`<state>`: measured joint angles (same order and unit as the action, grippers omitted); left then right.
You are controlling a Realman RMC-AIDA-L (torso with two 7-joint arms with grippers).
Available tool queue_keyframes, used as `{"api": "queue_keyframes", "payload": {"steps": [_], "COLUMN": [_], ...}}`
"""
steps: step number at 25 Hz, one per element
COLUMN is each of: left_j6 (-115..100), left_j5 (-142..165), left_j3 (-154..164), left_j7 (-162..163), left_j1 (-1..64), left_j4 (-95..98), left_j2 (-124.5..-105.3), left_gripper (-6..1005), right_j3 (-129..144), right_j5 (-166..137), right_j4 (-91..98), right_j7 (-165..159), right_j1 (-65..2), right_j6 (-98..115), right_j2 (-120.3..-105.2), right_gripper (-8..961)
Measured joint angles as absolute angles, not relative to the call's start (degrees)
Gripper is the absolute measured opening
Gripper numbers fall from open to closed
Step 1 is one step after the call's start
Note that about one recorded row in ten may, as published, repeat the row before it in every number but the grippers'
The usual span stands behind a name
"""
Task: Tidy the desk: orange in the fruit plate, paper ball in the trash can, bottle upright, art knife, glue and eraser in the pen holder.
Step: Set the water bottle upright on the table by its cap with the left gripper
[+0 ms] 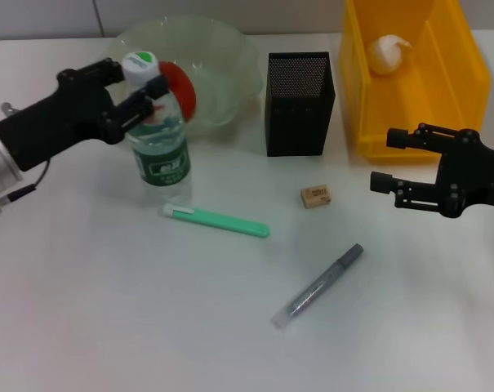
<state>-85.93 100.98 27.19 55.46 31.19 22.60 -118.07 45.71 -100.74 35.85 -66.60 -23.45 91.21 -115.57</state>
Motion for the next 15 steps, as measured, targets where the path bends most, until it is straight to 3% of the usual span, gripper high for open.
{"api": "queue_keyframes", "payload": {"steps": [15], "left_j6": [-84.04], "left_j5": [97.74], "left_j3": [26.21], "left_j7": [56.55], "left_j1": [28.11], "left_j4": [26.92], "left_j2": [-117.52], "left_gripper": [441], "right_j3": [46.05], "right_j5": [-100.90], "right_j4": [35.82], "right_j7": [-66.61], "right_j1": [-24.12], "right_j6": [90.27], "right_j2": [-115.67], "right_gripper": [752]}}
